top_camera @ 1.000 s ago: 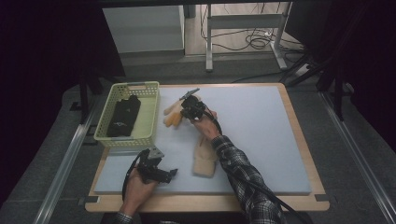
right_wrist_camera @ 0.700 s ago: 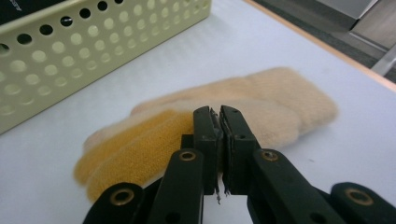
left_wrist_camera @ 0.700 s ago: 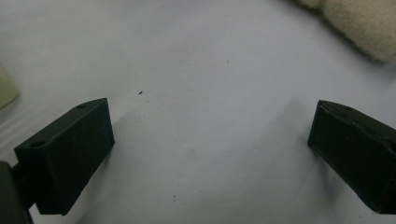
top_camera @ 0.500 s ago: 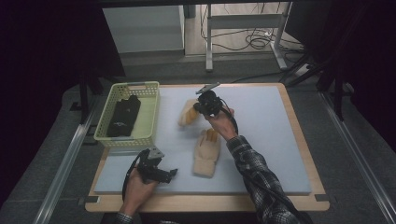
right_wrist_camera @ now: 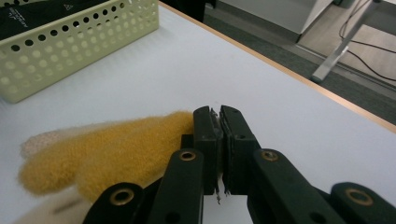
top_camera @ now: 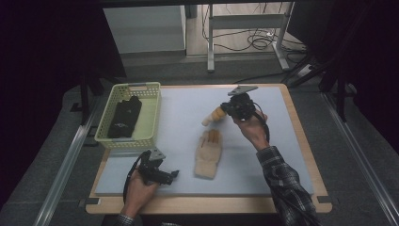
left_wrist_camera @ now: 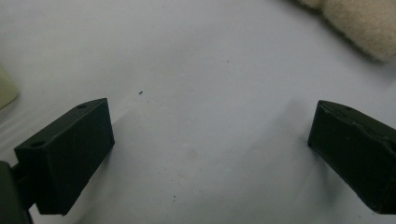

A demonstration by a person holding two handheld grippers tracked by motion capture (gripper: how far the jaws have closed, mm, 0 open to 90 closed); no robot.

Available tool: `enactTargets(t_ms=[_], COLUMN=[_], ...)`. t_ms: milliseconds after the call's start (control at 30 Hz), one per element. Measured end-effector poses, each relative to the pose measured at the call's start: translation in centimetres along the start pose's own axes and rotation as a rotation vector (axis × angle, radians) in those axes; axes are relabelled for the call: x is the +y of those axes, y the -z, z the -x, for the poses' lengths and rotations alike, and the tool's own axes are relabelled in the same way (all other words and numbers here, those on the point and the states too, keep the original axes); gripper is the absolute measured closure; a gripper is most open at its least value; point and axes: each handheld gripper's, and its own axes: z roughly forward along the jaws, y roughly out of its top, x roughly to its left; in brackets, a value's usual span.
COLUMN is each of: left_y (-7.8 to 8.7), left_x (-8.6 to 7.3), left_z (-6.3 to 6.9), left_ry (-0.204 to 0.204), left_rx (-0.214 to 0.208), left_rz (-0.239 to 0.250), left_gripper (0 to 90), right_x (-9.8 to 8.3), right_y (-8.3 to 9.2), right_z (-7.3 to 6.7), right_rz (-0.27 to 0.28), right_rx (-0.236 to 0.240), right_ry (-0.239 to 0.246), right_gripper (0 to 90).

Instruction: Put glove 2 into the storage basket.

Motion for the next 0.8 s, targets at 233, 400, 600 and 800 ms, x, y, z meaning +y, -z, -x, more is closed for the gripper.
enactTargets(t_ms=[233,400,600,800], left_y=[0.0,0.0,0.0,0.0], left_x=[0.0,0.0,0.0,0.0], left_z=[0.0,0.0,0.0,0.0], left_ry=[0.001,0.001,0.003,0.001], left_rx=[0.0,0.001,0.002,0.002], left_rz=[0.001,0.0,0.003,0.0], left_gripper=[0.4,0.4,0.4,0.5], right_x=[-3.2,-7.5,-10.9,-9.7], right_y=[4.3,6.0,6.4,6.3], right_z=[0.7,0.1,-0.1,1.3], right_rz=[0.0,-0.036,-0.074,-0.062], right_rx=[-0.026,0.0,0.031,-0.009], right_ry=[-0.024,-0.056,-0.081,-0.114], right_gripper=[84.6,83.8,68.5,63.8])
